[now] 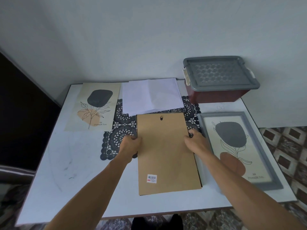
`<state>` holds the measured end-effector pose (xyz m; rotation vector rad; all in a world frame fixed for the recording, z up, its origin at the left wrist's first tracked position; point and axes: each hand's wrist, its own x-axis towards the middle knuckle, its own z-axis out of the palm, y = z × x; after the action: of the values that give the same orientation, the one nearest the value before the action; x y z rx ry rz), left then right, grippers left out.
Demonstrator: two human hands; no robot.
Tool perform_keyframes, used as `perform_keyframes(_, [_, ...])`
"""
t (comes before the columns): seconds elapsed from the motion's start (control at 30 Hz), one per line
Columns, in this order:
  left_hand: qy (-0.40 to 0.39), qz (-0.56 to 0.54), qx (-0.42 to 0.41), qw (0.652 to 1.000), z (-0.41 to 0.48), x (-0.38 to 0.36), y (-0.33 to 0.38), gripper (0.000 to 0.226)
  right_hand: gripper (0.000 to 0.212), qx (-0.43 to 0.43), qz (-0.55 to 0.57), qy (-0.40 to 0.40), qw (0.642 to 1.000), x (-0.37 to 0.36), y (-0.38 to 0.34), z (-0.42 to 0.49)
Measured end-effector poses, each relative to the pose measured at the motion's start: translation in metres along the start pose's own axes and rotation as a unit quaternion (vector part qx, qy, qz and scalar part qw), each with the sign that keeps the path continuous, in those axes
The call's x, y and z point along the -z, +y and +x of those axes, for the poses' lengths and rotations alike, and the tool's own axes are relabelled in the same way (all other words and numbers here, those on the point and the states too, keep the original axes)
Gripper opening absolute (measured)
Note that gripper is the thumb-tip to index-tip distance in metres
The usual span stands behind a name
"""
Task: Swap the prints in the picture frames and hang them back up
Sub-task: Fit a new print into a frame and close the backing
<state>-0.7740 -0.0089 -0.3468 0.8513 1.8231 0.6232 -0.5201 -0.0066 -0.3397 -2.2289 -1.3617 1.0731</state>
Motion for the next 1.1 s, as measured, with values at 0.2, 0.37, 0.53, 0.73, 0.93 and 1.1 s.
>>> perform_keyframes(0.2, [-0.009, -0.007, -0.001, 1.000, -0.006, -0.006, 0.007, 0.016, 0.037, -0.015, 0.013, 0.021, 1.000, -0.006, 0.002, 0.005])
perform_keyframes(0.37, [-0.012, -0.030, 0.000, 0.999, -0.006, -0.004, 0.005, 0.030, 0.037, -0.025, 0.072, 0.007, 0.997, -0.006, 0.006, 0.008])
perform_keyframes(0.53, [-0.015, -0.028, -0.004, 0.999, 0.001, -0.006, -0.002, 0.033, 0.032, -0.040, 0.102, -0.008, 0.994, -0.002, 0.006, 0.006])
perform_keyframes(0.73, [-0.013, -0.032, -0.005, 0.999, 0.001, -0.006, -0.002, 0.041, 0.031, -0.039, 0.102, -0.002, 0.994, -0.001, 0.002, 0.002])
perform_keyframes(0.93, [0.034, 0.086, -0.047, 0.995, 0.001, -0.007, -0.005, 0.050, 0.046, -0.036, 0.130, 0.001, 0.991, -0.003, 0.001, 0.000])
perform_keyframes(1.1, [0.022, 0.122, -0.058, 0.991, 0.003, -0.004, -0.005, 0.048, 0.043, -0.034, 0.113, -0.036, 0.992, 0.004, -0.002, 0.002])
